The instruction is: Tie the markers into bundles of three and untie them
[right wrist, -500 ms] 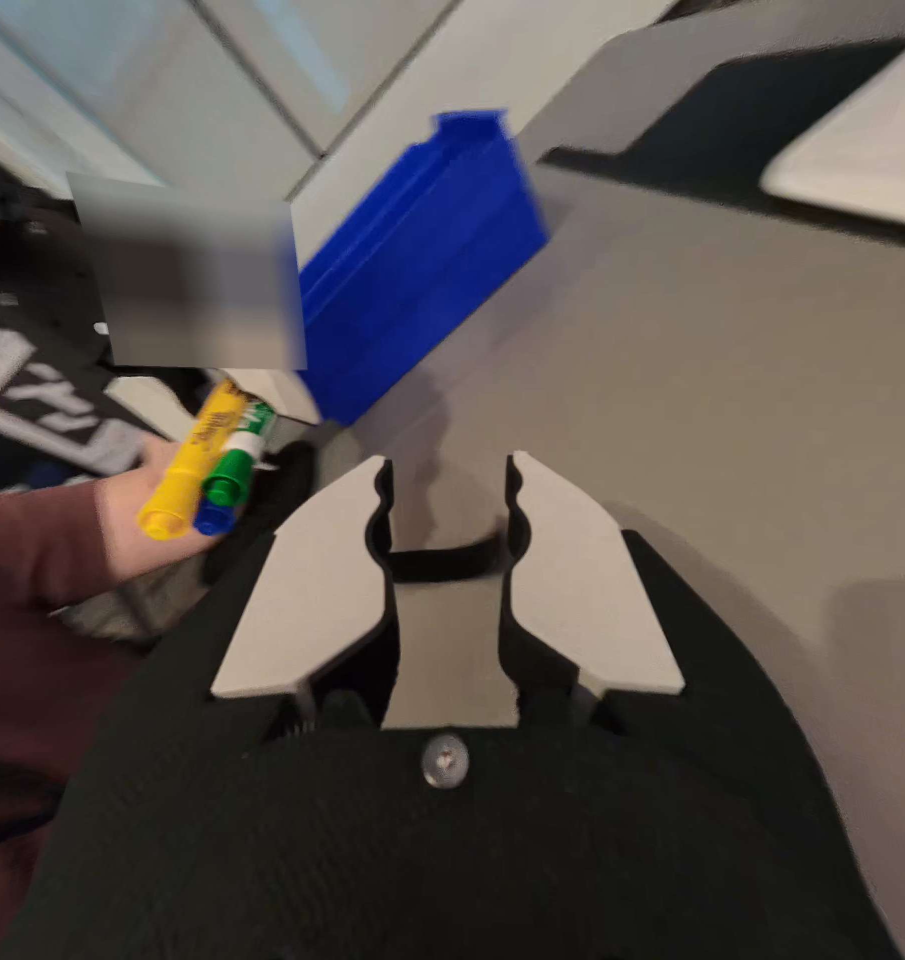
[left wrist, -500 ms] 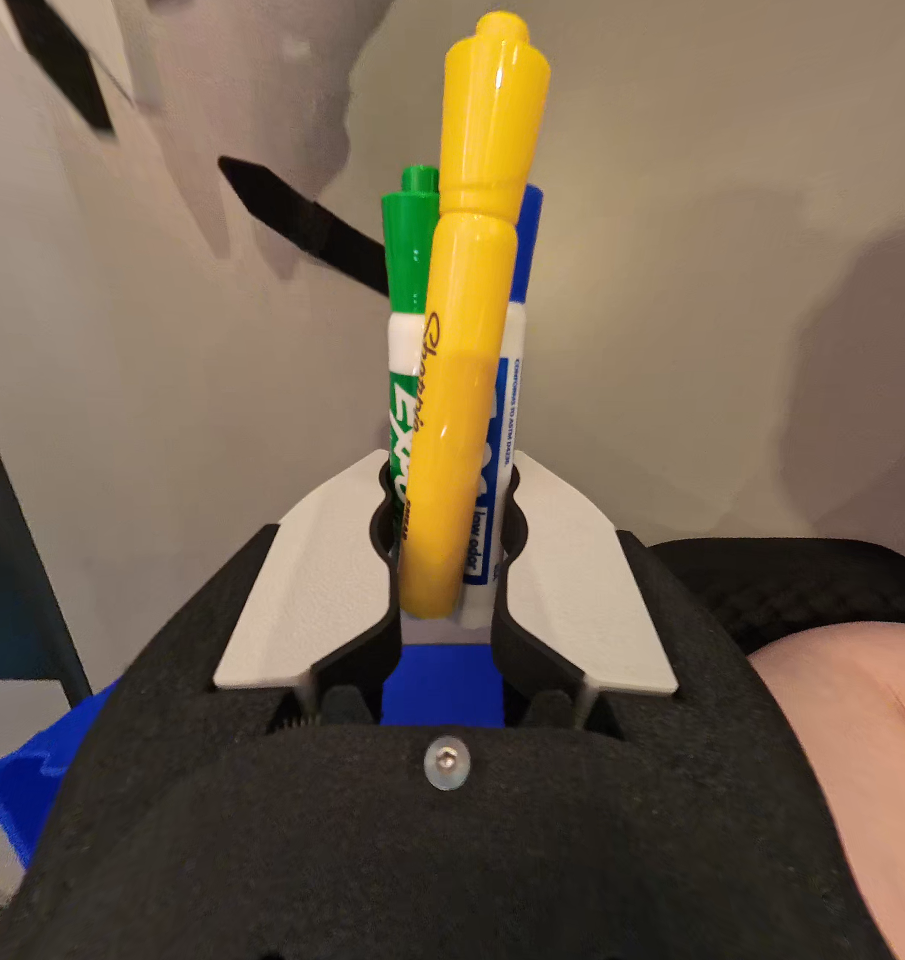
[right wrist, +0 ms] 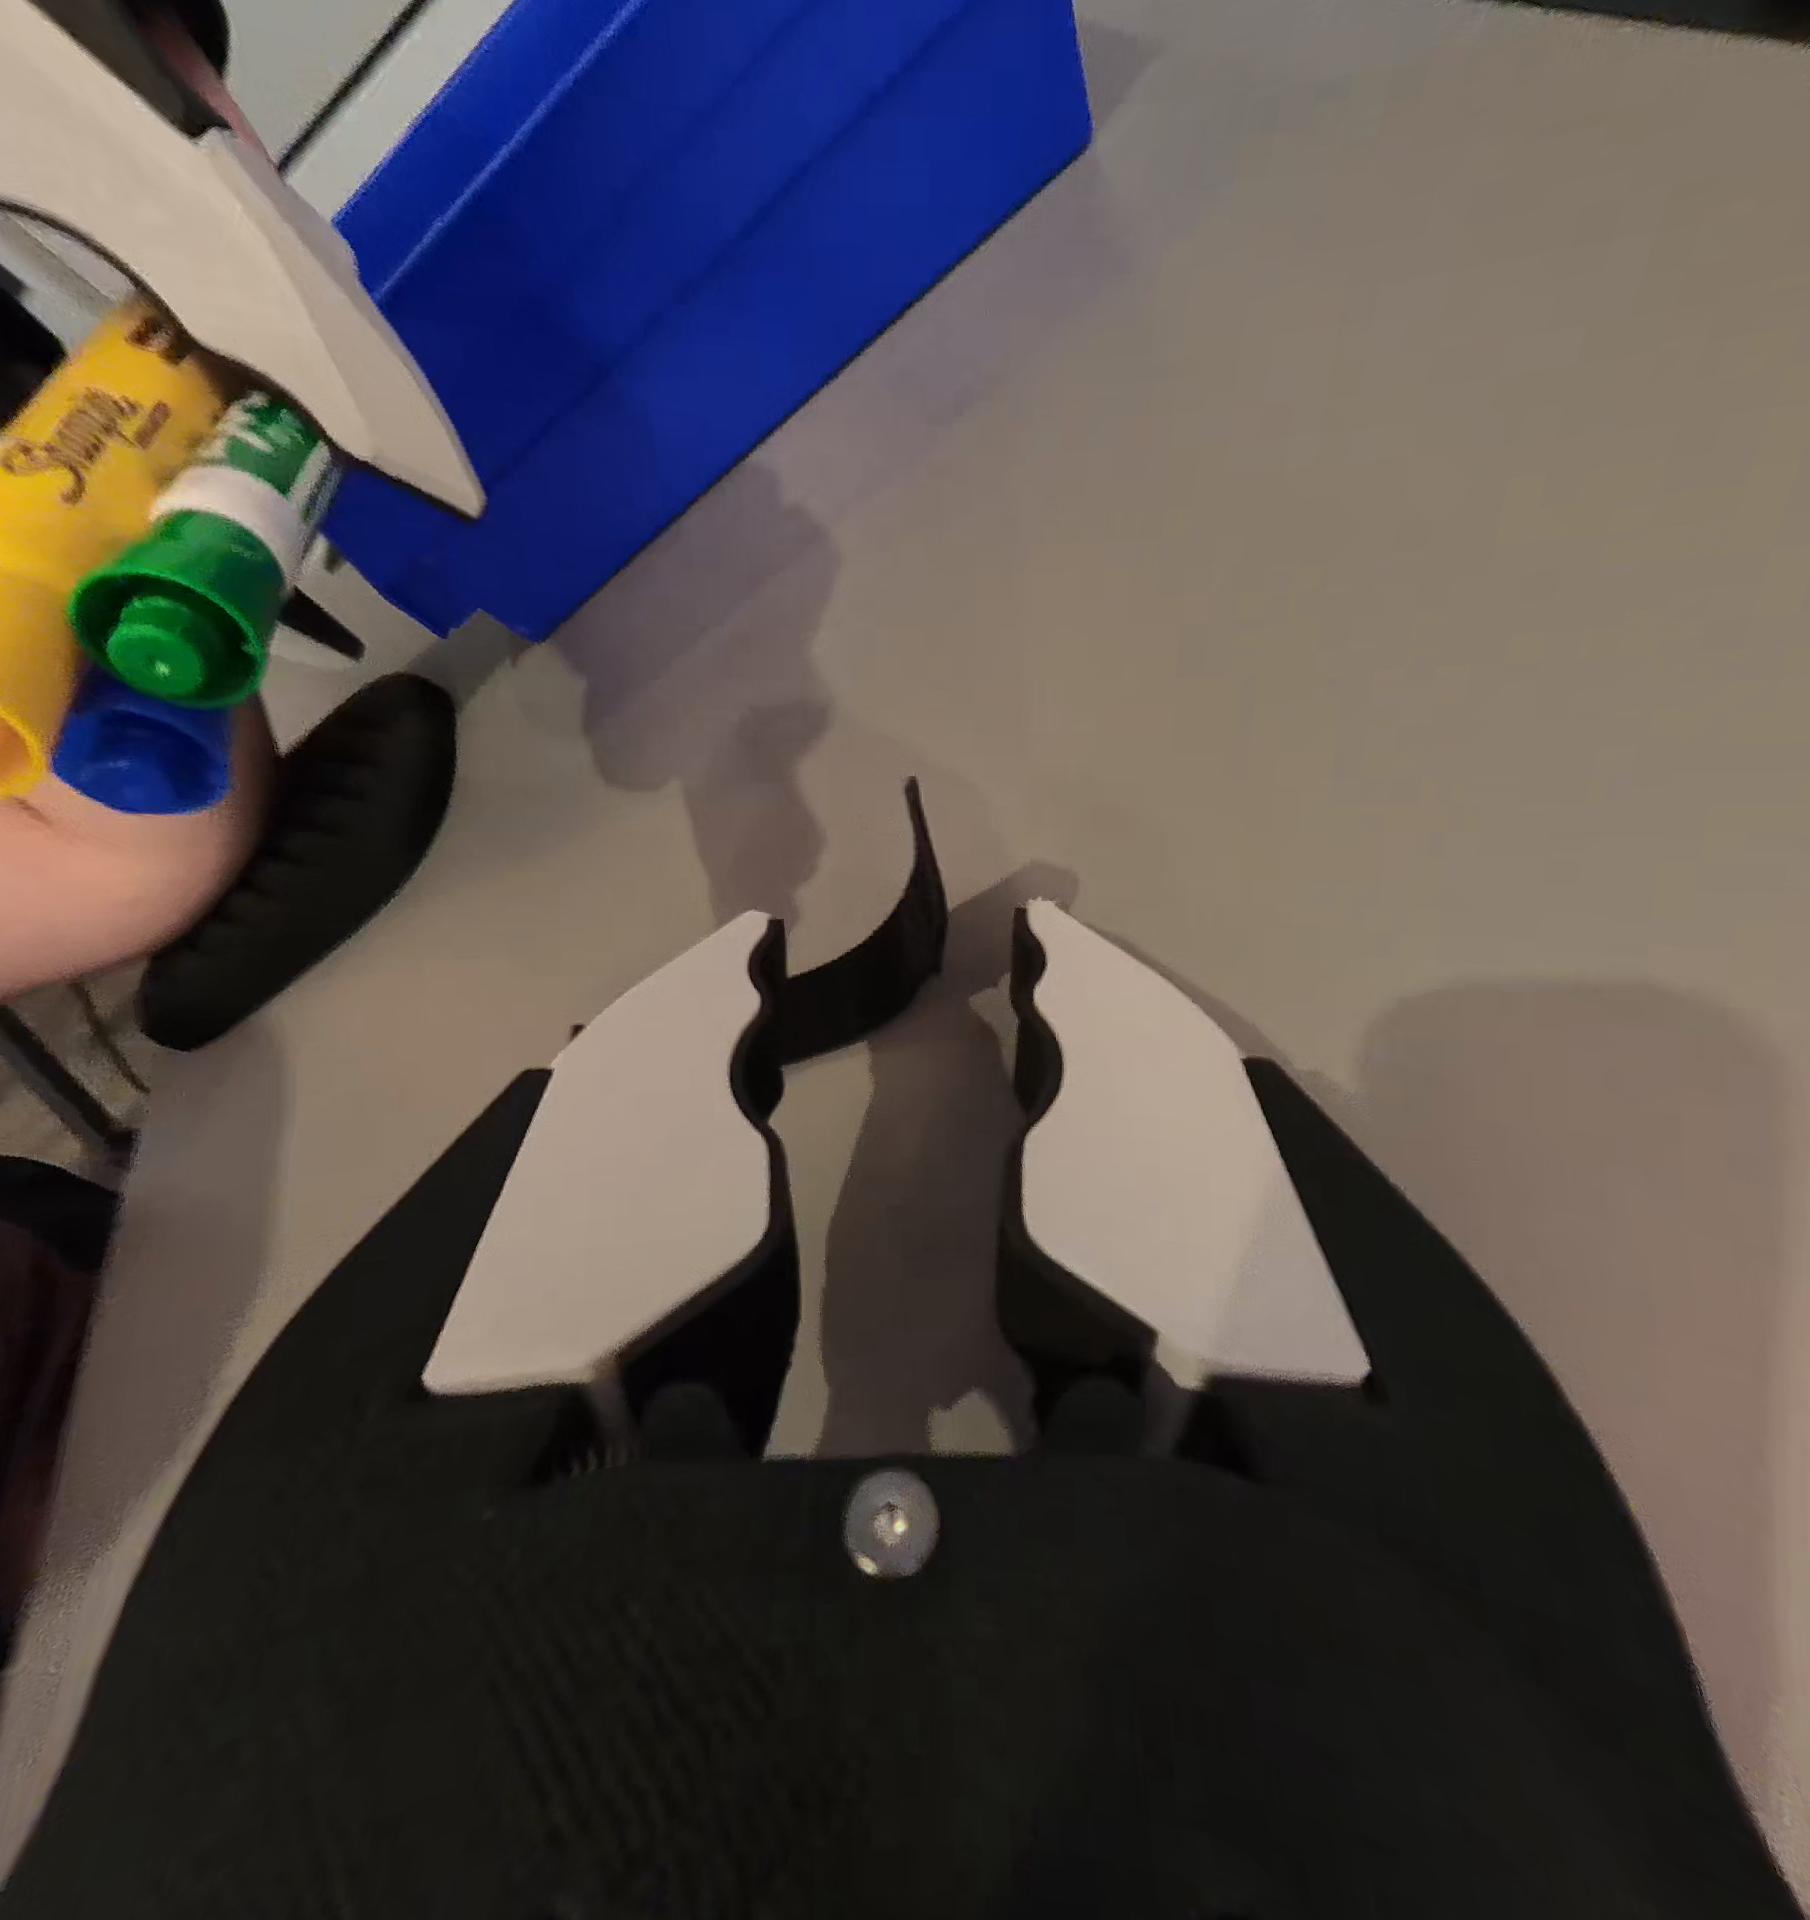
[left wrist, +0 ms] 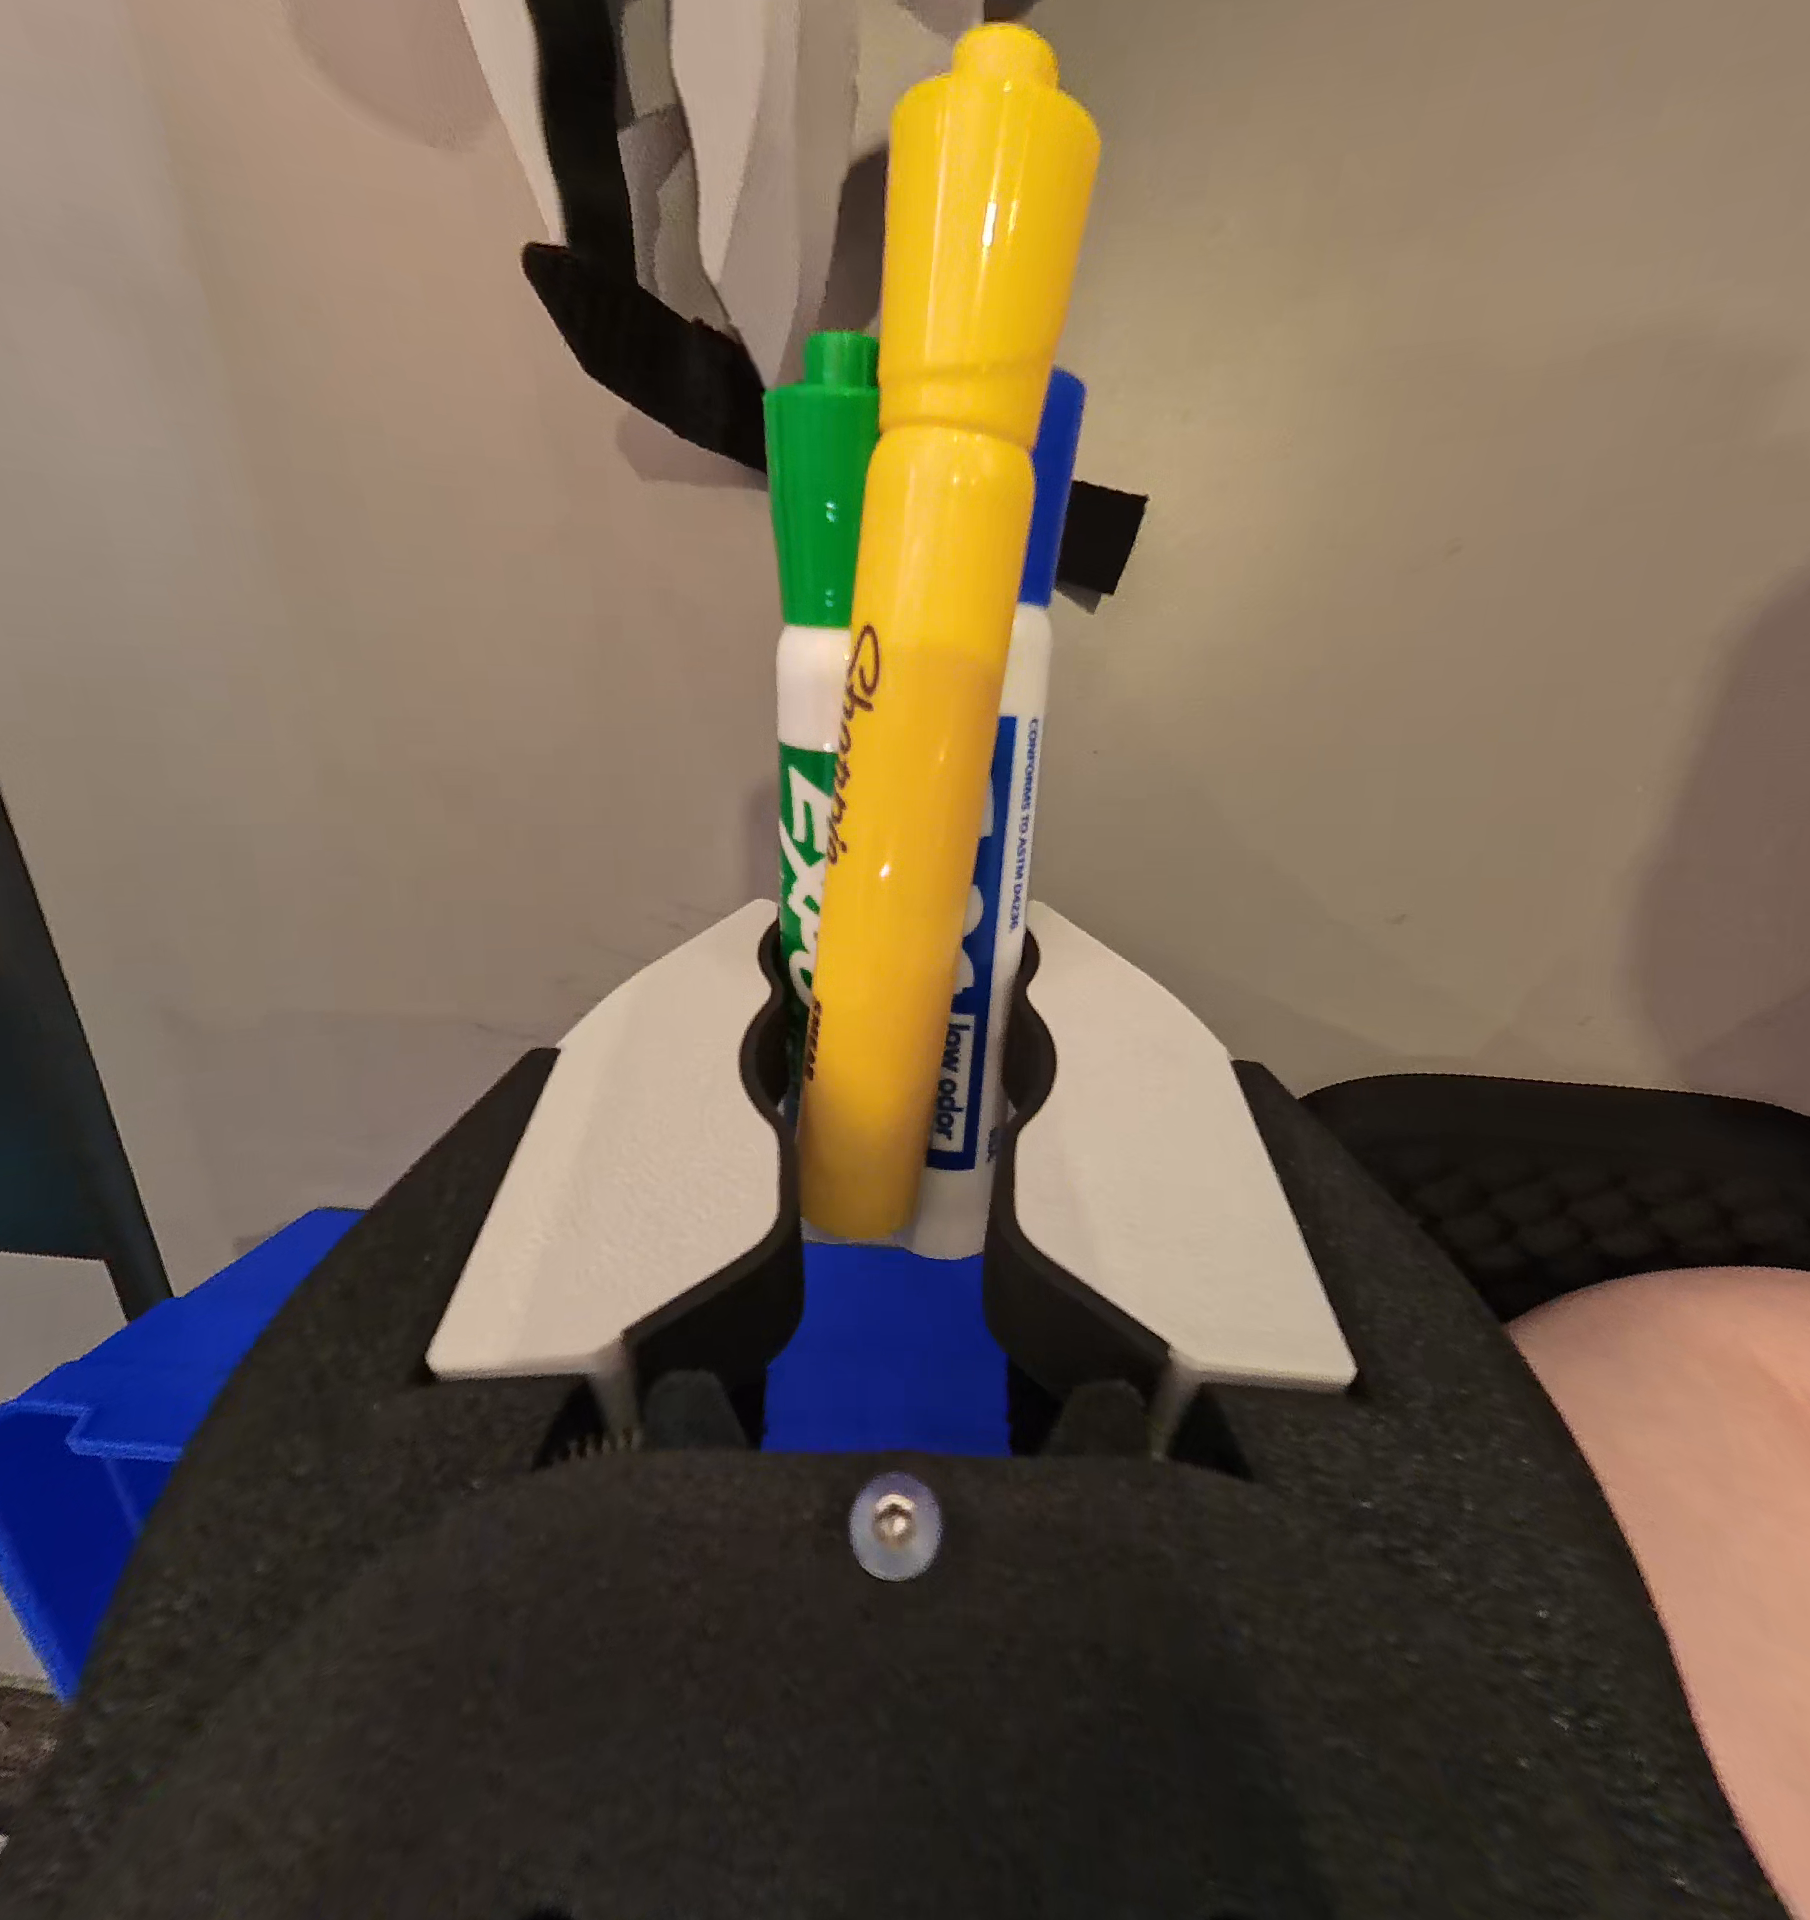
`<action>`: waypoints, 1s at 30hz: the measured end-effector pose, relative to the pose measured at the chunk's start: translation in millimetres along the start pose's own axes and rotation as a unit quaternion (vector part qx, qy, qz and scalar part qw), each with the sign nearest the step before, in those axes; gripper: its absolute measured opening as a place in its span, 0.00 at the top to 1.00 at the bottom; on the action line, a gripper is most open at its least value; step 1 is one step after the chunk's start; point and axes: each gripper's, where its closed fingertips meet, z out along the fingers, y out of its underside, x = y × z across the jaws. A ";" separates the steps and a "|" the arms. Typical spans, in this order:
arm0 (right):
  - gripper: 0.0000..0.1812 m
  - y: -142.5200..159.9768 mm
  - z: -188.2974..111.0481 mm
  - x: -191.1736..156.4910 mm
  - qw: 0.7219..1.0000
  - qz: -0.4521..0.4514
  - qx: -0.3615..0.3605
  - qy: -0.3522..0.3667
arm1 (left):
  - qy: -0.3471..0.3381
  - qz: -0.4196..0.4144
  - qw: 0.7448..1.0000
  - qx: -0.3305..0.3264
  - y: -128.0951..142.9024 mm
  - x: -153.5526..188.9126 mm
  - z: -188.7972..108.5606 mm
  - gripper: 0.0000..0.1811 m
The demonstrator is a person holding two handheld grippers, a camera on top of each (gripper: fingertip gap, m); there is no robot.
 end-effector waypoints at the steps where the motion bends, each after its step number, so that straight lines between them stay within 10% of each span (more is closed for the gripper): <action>1: 0.77 1.3 1.3 0.6 1.000 -0.016 -0.004 0.008 | 0.000 0.000 1.000 0.000 -0.2 0.2 -0.2 0.79; 9: 0.98 8.9 11.3 -5.9 0.997 -0.063 -0.049 -0.006 | 0.003 -0.002 1.000 -0.004 0.9 0.3 1.3 0.79; 16: 0.97 10.0 0.4 -4.8 0.947 -0.298 -0.044 0.113 | 0.001 -0.009 1.000 0.000 4.0 0.4 -3.3 0.79; 30: 0.71 26.9 9.8 -30.9 0.992 -0.103 -0.066 -0.003 | -0.002 -0.006 1.000 0.005 3.3 1.9 -6.9 0.79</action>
